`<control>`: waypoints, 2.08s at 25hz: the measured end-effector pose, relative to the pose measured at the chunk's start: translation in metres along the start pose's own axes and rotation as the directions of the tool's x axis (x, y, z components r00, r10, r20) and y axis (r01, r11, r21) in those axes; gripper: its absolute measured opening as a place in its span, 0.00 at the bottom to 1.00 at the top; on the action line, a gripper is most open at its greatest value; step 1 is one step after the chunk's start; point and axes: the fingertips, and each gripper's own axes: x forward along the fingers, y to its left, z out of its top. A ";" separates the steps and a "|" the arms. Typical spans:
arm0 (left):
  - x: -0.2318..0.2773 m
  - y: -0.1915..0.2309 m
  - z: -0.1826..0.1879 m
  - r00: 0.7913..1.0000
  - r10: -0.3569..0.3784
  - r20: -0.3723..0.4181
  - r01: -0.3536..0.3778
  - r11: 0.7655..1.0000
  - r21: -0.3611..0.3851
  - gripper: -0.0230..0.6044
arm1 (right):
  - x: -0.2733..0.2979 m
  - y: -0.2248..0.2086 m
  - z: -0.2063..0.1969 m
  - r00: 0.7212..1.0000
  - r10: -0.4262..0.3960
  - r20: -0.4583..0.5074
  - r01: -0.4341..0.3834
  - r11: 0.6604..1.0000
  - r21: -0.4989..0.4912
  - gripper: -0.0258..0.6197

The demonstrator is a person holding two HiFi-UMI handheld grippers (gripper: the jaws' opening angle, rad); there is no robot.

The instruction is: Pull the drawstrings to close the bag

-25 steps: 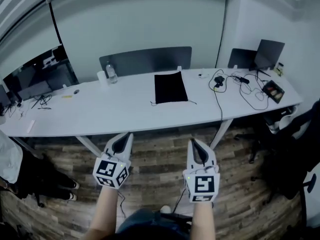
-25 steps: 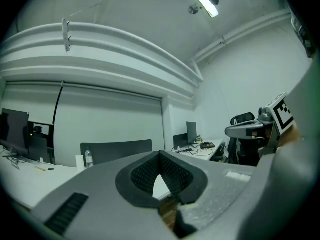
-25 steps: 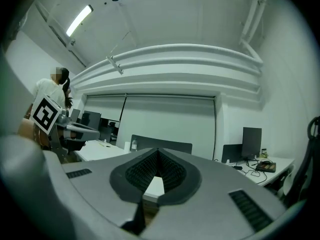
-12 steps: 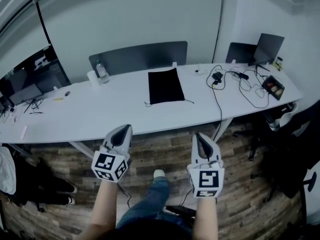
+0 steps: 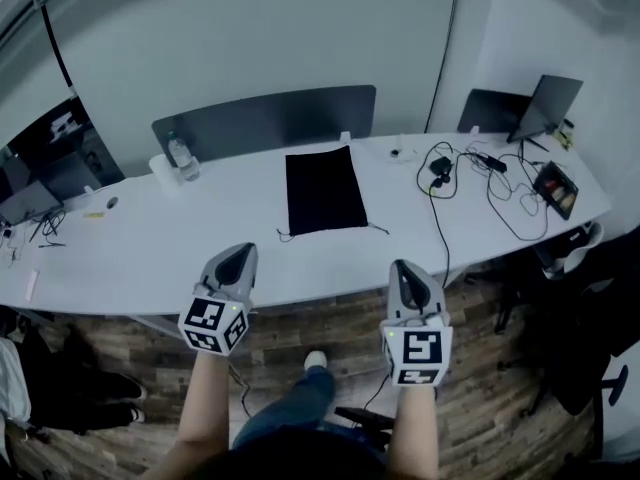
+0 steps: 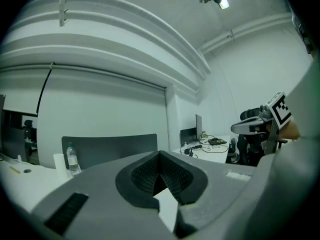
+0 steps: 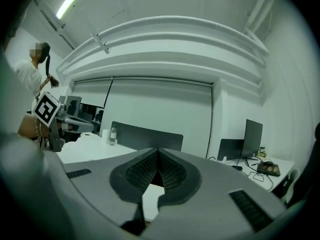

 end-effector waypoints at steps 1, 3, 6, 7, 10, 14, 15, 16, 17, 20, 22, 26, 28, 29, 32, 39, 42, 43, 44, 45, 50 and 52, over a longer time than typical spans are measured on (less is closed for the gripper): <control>0.012 0.008 -0.003 1.000 -0.001 -0.008 0.001 1.000 -0.003 0.03 | 0.014 -0.004 -0.002 1.000 0.001 -0.008 -0.001 1.000 0.008 0.03; 0.036 0.023 -0.010 1.000 -0.005 -0.030 0.005 1.000 -0.012 0.03 | 0.041 -0.012 -0.007 1.000 0.007 -0.029 -0.006 1.000 0.016 0.03; 0.069 0.046 -0.021 0.997 -0.022 -0.075 0.020 0.999 -0.025 0.03 | 0.082 -0.024 -0.017 0.998 0.018 -0.053 -0.018 1.000 0.006 0.03; 0.079 0.053 -0.025 0.996 -0.028 -0.087 0.025 0.999 -0.028 0.03 | 0.096 -0.027 -0.021 0.998 0.021 -0.060 -0.021 1.000 0.004 0.03; 0.109 0.069 -0.037 0.992 -0.046 -0.119 0.042 0.999 -0.031 0.03 | 0.129 -0.036 -0.031 0.994 0.032 -0.103 -0.031 0.999 0.012 0.03; 0.139 0.085 -0.059 0.980 -0.091 -0.179 0.085 0.996 -0.040 0.03 | 0.163 -0.046 -0.046 0.985 0.031 -0.171 -0.028 0.999 0.022 0.03; 0.145 0.088 -0.066 0.975 -0.105 -0.197 0.097 0.994 -0.048 0.03 | 0.170 -0.050 -0.051 0.982 0.030 -0.187 -0.025 0.999 0.026 0.03; 0.150 0.091 -0.072 0.969 -0.119 -0.217 0.110 0.992 -0.056 0.04 | 0.177 -0.054 -0.056 0.979 0.030 -0.202 -0.023 0.999 0.037 0.04; 0.155 0.093 -0.079 0.962 -0.136 -0.238 0.124 0.990 -0.062 0.08 | 0.183 -0.057 -0.061 0.975 0.034 -0.218 -0.022 0.998 0.058 0.07; 0.164 0.095 -0.098 0.937 -0.182 -0.297 0.171 0.983 -0.063 0.18 | 0.197 -0.061 -0.079 0.961 0.078 -0.264 -0.049 0.992 0.114 0.25; 0.167 0.095 -0.111 0.917 -0.219 -0.334 0.211 0.976 -0.060 0.19 | 0.205 -0.062 -0.090 0.947 0.109 -0.303 -0.082 0.991 0.102 0.27; 0.170 0.089 -0.135 0.857 -0.319 -0.405 0.324 0.944 -0.057 0.25 | 0.218 -0.065 -0.115 0.910 0.174 -0.375 -0.160 0.985 0.068 0.28; 0.170 0.088 -0.146 0.824 -0.352 -0.445 0.368 0.928 -0.051 0.26 | 0.222 -0.066 -0.129 0.887 0.207 -0.412 -0.196 0.978 0.069 0.28; 0.171 0.087 -0.151 0.805 -0.367 -0.467 0.391 0.919 -0.050 0.26 | 0.224 -0.067 -0.137 0.875 0.222 -0.430 -0.212 0.975 0.072 0.28; 0.172 0.081 -0.172 0.733 -0.407 -0.545 0.462 0.886 -0.040 0.26 | 0.230 -0.070 -0.162 0.831 0.271 -0.487 -0.261 0.961 0.090 0.28; 0.184 0.073 -0.219 0.549 -0.414 -0.726 0.642 0.765 0.050 0.26 | 0.241 -0.074 -0.213 0.696 0.380 -0.609 -0.394 0.911 0.118 0.28; 0.187 0.074 -0.238 0.476 -0.383 -0.791 0.715 0.692 0.095 0.26 | 0.245 -0.074 -0.226 0.639 0.418 -0.646 -0.452 0.883 0.126 0.28; 0.188 0.074 -0.243 0.458 -0.370 -0.808 0.740 0.662 0.117 0.26 | 0.246 -0.074 -0.230 0.623 0.428 -0.655 -0.467 0.875 0.127 0.28; 0.189 0.075 -0.248 0.440 -0.359 -0.823 0.766 0.629 0.135 0.26 | 0.248 -0.074 -0.233 0.613 0.436 -0.659 -0.477 0.869 0.131 0.28; 0.190 0.074 -0.252 0.419 -0.353 -0.837 0.792 0.593 0.146 0.26 | 0.249 -0.073 -0.235 0.607 0.446 -0.658 -0.484 0.864 0.140 0.28; 0.192 0.069 -0.272 0.284 -0.302 -0.910 0.913 0.374 0.161 0.26 | 0.249 -0.071 -0.242 0.571 0.487 -0.660 -0.509 0.842 0.181 0.27; 0.190 0.067 -0.276 0.221 -0.290 -0.931 0.944 0.303 0.130 0.26 | 0.247 -0.070 -0.248 0.549 0.487 -0.679 -0.530 0.831 0.167 0.27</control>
